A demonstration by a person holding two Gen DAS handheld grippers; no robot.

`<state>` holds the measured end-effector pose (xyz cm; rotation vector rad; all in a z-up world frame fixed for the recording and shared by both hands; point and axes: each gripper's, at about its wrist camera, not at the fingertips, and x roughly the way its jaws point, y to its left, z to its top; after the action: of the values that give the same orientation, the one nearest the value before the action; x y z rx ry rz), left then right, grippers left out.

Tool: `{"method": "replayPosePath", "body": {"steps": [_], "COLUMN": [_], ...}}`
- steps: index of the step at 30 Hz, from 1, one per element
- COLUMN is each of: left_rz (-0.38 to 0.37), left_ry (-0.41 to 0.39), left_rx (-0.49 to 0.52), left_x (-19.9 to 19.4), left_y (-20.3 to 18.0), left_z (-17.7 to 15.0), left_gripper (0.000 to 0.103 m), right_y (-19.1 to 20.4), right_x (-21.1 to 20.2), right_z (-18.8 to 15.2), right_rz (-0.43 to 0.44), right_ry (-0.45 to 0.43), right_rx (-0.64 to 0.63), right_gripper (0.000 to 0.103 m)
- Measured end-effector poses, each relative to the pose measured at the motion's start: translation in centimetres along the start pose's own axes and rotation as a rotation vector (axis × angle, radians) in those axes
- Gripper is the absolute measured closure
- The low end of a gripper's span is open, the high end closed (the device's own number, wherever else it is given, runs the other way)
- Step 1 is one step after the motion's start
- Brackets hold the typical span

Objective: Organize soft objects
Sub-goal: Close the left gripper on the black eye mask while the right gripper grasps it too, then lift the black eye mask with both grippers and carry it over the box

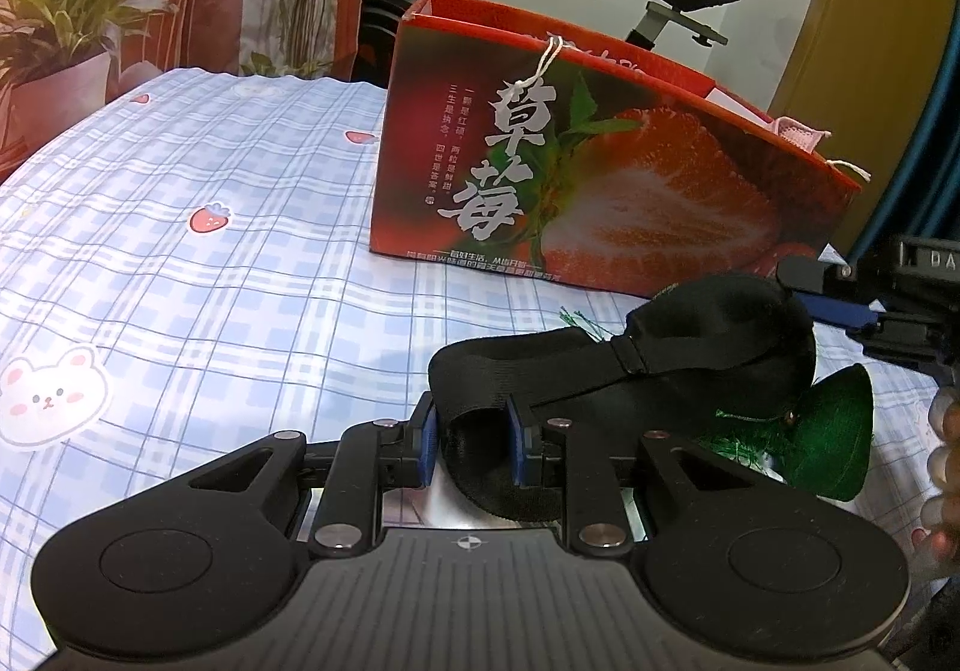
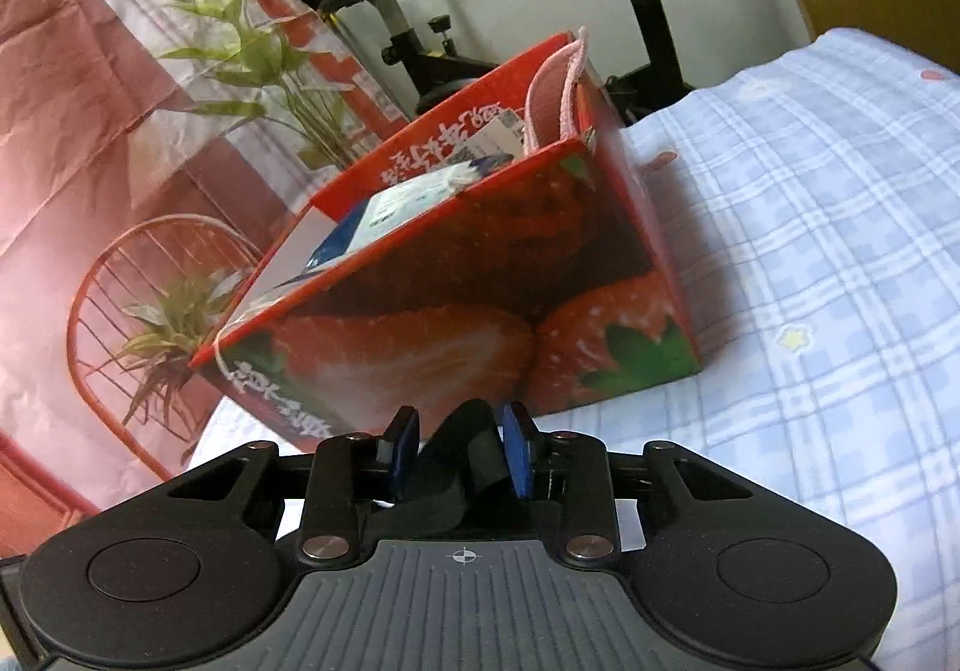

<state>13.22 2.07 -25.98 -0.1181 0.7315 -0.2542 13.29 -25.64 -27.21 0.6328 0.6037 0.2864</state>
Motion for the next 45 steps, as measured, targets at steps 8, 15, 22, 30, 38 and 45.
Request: {"method": "replayPosePath", "body": {"steps": [8,15,22,30,38,45], "left_rz": [-0.009,-0.013,-0.017,-0.025,-0.044,-0.058], "left_ry": [-0.003,-0.007,-0.014,-0.038,-0.158,-0.245], "left_rx": [-0.01,-0.011,-0.005,0.005,0.002,0.033], "left_x": [-0.1,-0.1,-0.2,-0.7,-3.2,-5.4], "left_y": [0.3,0.4,0.5,0.5,0.5,-0.7], "left_z": [0.0,-0.1,-0.2,0.4,3.0,5.6], "left_gripper": [0.079,0.078,0.078,0.085,0.09,0.091], "right_y": [0.5,2.3,4.1,4.9,5.8,7.6], "right_x": [-0.5,-1.6,-1.8,-1.6,-3.7,-5.8], "right_z": [-1.3,-2.5,-3.9,-4.5,-2.5,-0.6], "right_rz": [-0.004,-0.02,-0.12,-0.199,-0.158,-0.112], "right_ry": [0.002,0.01,0.027,0.018,-0.089,-0.168], "right_rx": [0.0,-0.104,-0.279,-0.411,-0.425,-0.448], "right_gripper": [0.076,0.076,0.083,0.096,0.098,0.098]}}
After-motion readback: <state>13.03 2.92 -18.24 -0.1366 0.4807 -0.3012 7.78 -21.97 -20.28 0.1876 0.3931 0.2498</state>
